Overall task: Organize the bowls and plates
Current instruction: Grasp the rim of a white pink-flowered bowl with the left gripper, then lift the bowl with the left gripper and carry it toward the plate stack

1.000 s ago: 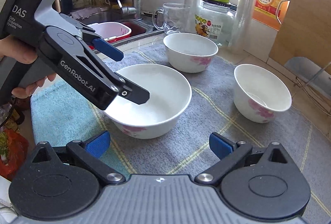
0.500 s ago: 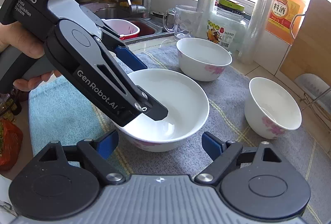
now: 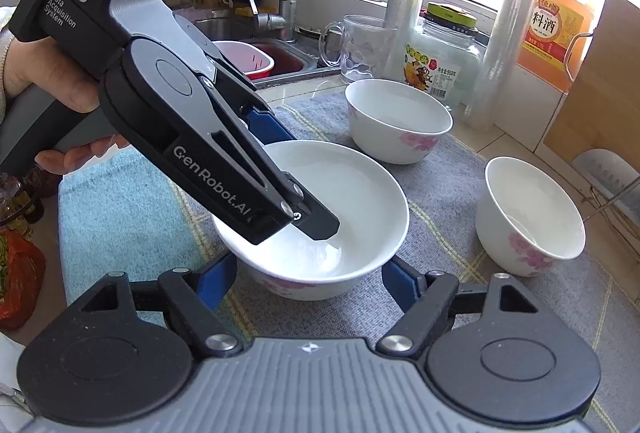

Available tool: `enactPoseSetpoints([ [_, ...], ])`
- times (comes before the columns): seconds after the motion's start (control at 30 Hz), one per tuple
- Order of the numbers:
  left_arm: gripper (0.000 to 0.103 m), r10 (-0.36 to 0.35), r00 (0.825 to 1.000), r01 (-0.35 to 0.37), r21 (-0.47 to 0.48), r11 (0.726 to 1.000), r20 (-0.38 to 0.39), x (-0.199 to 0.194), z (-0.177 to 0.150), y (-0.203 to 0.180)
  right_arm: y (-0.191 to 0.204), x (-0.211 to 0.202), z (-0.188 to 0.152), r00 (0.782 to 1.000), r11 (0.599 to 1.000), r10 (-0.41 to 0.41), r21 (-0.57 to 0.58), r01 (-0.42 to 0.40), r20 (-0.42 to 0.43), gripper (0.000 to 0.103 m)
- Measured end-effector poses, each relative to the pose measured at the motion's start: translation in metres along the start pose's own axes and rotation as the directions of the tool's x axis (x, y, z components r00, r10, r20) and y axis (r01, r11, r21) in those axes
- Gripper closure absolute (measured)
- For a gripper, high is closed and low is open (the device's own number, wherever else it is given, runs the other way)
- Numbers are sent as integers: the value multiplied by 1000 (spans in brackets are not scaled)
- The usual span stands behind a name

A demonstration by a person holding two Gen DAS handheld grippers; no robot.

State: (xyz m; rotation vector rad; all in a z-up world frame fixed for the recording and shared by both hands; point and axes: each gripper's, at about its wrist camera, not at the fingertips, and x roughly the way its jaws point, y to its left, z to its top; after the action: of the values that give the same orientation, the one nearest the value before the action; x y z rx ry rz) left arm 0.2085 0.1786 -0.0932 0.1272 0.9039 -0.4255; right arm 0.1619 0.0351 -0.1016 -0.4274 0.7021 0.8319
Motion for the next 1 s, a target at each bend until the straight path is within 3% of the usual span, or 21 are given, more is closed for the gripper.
enactPoseSetpoints([
  [0.5,42,-14,1000,14,30,999,3,-7,7,-17,-7,-20,-1,1000,999,7,36,-7,-12,20],
  [1.0,42,-77,997,76,98,992,9,4,20,-78,-33,-68,-38,998,995,-55,81,57,-23,20],
])
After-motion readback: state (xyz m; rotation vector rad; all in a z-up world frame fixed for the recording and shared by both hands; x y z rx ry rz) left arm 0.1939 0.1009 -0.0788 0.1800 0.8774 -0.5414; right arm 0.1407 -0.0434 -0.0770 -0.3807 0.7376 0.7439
